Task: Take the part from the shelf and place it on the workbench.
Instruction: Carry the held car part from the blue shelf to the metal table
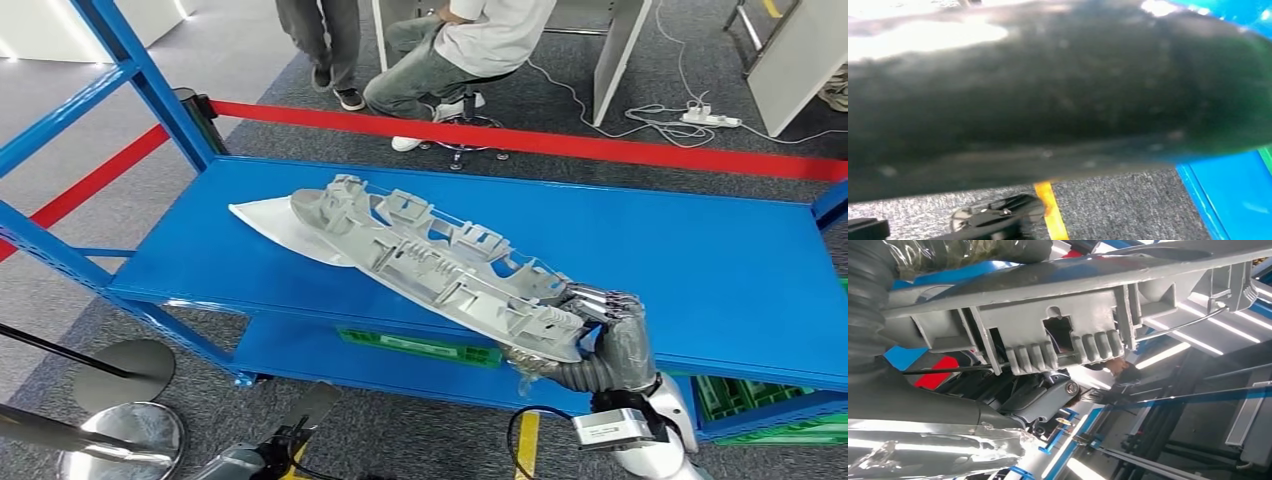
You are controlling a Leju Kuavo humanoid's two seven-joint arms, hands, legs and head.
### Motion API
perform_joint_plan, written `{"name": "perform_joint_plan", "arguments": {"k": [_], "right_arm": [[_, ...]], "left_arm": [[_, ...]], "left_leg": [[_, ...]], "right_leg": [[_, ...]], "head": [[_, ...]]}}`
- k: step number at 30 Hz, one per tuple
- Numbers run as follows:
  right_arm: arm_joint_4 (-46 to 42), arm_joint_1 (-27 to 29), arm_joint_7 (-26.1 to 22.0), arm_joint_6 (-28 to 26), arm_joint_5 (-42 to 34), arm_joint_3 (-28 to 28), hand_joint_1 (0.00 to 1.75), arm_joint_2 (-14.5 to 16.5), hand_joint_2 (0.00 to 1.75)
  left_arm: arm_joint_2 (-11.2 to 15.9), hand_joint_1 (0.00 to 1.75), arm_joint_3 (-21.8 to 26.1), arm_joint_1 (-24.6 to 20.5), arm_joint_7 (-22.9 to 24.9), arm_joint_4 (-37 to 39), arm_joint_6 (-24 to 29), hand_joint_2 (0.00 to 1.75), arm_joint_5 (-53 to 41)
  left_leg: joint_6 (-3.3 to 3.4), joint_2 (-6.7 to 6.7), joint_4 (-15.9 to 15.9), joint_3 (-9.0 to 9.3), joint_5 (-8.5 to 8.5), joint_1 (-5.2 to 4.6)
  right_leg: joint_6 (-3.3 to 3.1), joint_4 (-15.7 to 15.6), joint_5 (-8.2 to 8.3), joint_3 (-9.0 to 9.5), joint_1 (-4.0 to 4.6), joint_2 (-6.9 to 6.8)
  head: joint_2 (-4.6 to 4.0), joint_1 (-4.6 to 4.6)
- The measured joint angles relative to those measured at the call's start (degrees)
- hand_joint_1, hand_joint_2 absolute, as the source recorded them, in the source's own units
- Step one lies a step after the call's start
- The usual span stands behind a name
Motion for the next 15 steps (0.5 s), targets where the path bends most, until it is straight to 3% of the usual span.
{"name": "perform_joint_plan", "arguments": {"k": [2,6,8,10,11,12,13,15], "right_arm": [[0.0,0.0,0.3,0.1,-0.1,0.0,1.75,0.0,1.75],[-0.1,0.1,0.5,0.2,-0.1,0.0,1.75,0.0,1.75],[-0.2,0.2,0.5,0.3,-0.1,0.1,1.75,0.0,1.75],[-0.2,0.4,0.5,0.3,-0.1,0.1,1.75,0.0,1.75],[-0.2,0.5,0.5,0.3,-0.1,0.1,1.75,0.0,1.75],[-0.2,0.7,0.5,0.4,-0.1,0.1,1.75,0.0,1.75],[-0.2,0.7,0.5,0.4,-0.1,0.1,1.75,0.0,1.75],[-0.2,0.7,0.5,0.4,-0.1,0.1,1.75,0.0,1.75]], "left_arm": [[0.0,0.00,0.0,0.0,0.0,0.0,0.0,0.00,0.0],[0.0,0.00,0.0,0.2,0.0,0.0,0.0,0.00,0.1],[-0.1,0.00,-0.1,0.1,0.0,0.0,0.0,0.00,0.1],[-0.1,0.00,-0.2,0.2,0.0,0.0,0.0,0.00,0.1],[-0.1,0.00,-0.3,0.2,0.0,0.0,0.0,0.00,0.1],[-0.1,0.00,-0.3,0.3,0.0,0.0,0.0,0.00,0.1],[-0.1,0.00,-0.4,0.3,0.0,0.0,0.0,0.00,0.1],[-0.1,0.00,-0.5,0.3,0.0,0.0,0.0,0.00,0.1]], "left_leg": [[0.46,-0.02,-4.8,2.19,1.10,-0.11],[2.12,-0.02,-5.9,2.47,1.00,-0.22],[2.85,0.03,-6.2,2.63,1.11,-0.11],[3.19,0.03,-6.1,2.64,1.04,-0.27],[3.26,0.02,-6.1,2.67,1.00,-0.38],[3.31,-0.01,-6.1,2.74,0.95,-0.47],[3.33,-0.05,-6.1,2.87,0.88,-0.56],[3.18,-0.12,-6.1,3.21,0.64,-0.73]], "right_leg": [[0.50,0.1,-0.06,-0.14,0.22,0.05],[1.66,0.6,-0.65,-0.70,0.11,-0.06],[1.97,5.4,-3.44,-3.03,0.05,-0.11],[2.10,13.3,-6.75,-6.82,0.07,-0.12],[2.10,15.9,-7.36,-8.17,0.08,-0.12],[2.02,16.4,-6.85,-8.54,0.09,-0.12],[1.84,14.5,-5.23,-7.70,0.12,-0.12],[1.26,6.6,-1.26,-3.82,0.27,-0.17]], "head": [[0.00,0.05],[0.00,0.16],[0.00,0.38],[0.00,0.49],[0.00,0.47],[0.00,0.49],[0.00,0.48],[0.00,0.47]]}}
